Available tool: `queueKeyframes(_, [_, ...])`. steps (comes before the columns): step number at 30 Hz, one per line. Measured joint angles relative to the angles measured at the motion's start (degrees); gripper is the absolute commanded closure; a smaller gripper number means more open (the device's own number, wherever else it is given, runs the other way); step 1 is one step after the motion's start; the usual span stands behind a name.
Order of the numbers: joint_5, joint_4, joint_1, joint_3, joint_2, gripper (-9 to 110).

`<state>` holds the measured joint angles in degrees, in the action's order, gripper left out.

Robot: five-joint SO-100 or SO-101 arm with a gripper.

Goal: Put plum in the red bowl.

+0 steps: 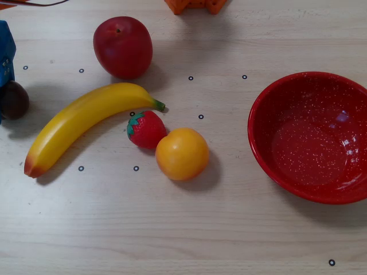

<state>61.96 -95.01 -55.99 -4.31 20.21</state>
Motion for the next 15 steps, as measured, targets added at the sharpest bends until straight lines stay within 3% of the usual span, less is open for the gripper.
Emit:
queueKeyframes(7, [-4.5, -7.1, 1.2, -0.8, 4.4, 101])
queueKeyframes(15, [-15.6, -8.0, 9.7, -17.8, 30.8, 101])
